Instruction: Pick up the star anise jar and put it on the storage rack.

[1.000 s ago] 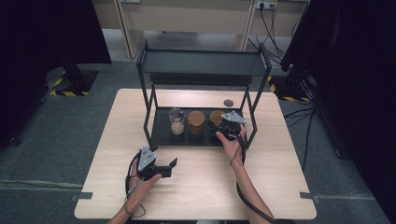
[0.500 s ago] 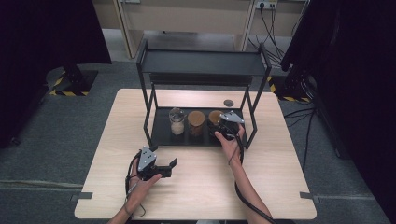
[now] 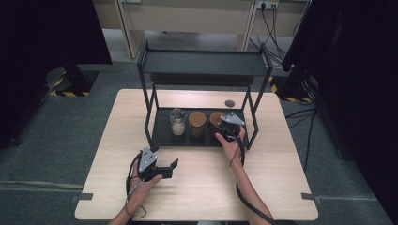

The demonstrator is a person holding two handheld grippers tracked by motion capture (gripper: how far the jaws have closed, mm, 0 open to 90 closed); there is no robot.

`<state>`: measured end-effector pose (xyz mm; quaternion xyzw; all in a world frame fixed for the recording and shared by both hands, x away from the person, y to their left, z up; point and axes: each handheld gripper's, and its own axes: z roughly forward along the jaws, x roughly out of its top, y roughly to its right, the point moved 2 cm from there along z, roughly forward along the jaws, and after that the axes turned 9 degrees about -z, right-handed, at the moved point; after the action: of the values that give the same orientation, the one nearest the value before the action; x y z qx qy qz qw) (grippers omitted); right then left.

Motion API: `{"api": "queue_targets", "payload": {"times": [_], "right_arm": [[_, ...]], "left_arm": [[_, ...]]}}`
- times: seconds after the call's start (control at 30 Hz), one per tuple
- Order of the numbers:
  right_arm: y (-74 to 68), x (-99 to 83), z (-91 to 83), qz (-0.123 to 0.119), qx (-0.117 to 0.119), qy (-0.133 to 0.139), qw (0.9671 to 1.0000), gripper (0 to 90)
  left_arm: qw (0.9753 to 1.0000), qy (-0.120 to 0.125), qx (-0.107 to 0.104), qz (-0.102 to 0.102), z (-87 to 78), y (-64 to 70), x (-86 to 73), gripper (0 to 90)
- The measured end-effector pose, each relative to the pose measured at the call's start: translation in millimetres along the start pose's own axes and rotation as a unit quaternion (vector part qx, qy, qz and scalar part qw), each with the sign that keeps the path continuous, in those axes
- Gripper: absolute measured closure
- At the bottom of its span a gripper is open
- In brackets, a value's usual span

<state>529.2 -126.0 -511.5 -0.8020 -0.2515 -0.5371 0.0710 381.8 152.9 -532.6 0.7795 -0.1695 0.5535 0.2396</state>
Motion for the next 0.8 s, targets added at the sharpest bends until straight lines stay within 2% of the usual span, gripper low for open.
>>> {"api": "queue_targets", "payload": {"times": [0.13,0.37,0.8], "right_arm": [[0.2,-0.9,0.4,-0.001,0.004,-0.012,0.9999,13.6],[2.3,-1.3,-3.2,0.008,0.002,-0.015,0.9999,4.9],[3.2,2.8,-15.3,0.016,0.014,-0.009,0.9997,3.5]], "left_arm": [[1.0000,0.000,0.000,0.000,0.0,0.0,0.0,2.6],[1.0000,-0.001,0.000,-0.001,0.1,-0.1,0.0,2.6],[1.0000,0.000,0.000,0.000,0.1,0.0,0.0,2.6]]}}
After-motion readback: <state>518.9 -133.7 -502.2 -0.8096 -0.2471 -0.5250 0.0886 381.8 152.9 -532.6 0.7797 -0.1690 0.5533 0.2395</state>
